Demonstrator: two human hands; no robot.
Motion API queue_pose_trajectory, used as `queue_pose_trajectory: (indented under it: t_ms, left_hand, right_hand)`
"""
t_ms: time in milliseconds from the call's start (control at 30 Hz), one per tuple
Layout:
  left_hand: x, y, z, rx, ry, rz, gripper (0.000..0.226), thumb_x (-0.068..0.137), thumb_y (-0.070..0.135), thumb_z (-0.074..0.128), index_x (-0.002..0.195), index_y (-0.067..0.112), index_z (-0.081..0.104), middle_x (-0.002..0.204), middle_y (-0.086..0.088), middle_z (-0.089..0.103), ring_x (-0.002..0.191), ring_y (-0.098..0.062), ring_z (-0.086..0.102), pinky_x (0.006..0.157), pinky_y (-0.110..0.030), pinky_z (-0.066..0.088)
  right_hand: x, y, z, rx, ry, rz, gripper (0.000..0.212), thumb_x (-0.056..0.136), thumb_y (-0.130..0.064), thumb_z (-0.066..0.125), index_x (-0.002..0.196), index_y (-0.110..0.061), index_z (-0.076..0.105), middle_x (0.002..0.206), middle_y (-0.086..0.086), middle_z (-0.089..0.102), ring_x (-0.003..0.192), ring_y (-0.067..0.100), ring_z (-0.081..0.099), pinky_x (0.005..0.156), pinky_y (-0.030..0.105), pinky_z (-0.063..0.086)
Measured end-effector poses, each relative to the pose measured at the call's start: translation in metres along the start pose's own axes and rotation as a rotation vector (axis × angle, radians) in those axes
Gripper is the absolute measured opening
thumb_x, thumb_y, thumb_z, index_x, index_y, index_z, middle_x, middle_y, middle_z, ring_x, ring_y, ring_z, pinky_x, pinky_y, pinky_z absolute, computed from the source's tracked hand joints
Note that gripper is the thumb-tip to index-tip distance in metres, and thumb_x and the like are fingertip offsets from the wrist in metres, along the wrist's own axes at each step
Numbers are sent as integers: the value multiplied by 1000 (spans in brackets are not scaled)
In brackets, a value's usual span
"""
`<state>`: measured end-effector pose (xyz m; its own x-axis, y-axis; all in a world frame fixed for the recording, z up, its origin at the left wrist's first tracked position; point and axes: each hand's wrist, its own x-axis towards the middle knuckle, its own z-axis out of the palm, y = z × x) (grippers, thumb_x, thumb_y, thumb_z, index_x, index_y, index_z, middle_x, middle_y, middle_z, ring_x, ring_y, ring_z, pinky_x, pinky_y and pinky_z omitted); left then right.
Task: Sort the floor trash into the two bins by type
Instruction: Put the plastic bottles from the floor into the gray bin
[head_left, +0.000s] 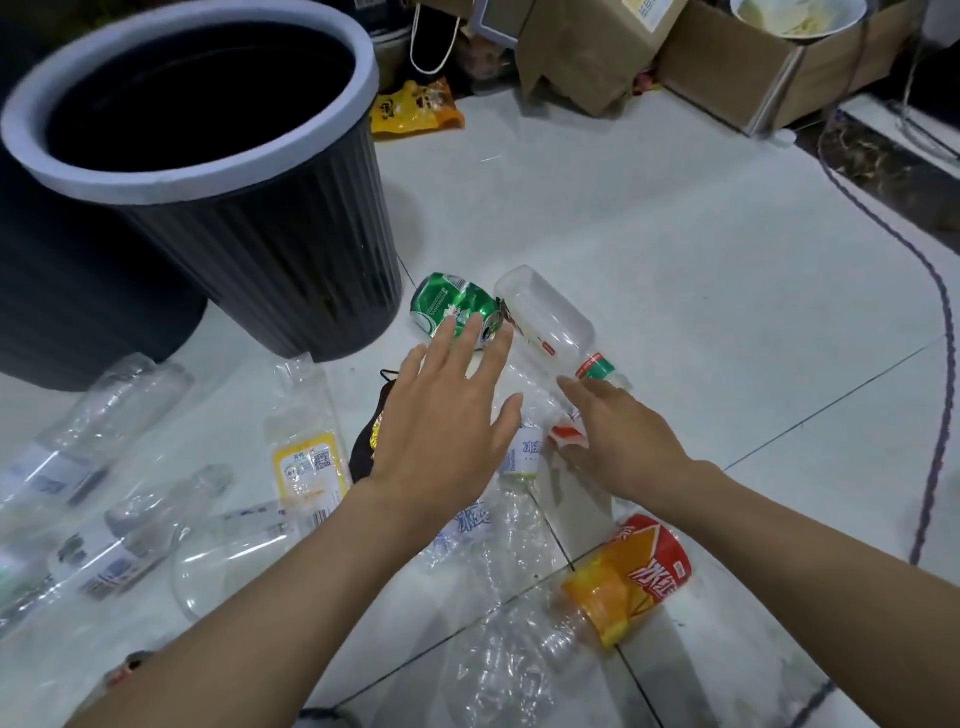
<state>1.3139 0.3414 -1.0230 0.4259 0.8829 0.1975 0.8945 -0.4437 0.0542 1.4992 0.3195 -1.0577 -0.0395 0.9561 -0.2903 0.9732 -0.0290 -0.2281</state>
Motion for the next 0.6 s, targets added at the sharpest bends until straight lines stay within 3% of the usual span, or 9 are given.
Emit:
queue_pose_trajectory:
  t_ms: [367, 600]
  left_hand:
    - [3, 3, 1, -15, -7, -5, 57, 96, 46, 40, 146, 18, 37, 150, -11, 40, 141, -28, 33, 110, -40, 32]
    - [22, 14, 4, -97, -60, 11, 61, 98, 49, 34, 152, 26, 20, 158, -6, 23, 147, -23, 17, 117, -36, 18]
  right_hand:
    - [-4, 7, -30, 182, 171, 23, 73, 87, -34, 65, 150, -23, 29, 139, 5, 48, 116, 25, 54, 91, 35, 48]
    - [3, 22, -53, 341, 286, 130, 78, 83, -34, 71, 150, -24, 33, 136, 4, 54, 122, 24, 51, 96, 32, 41]
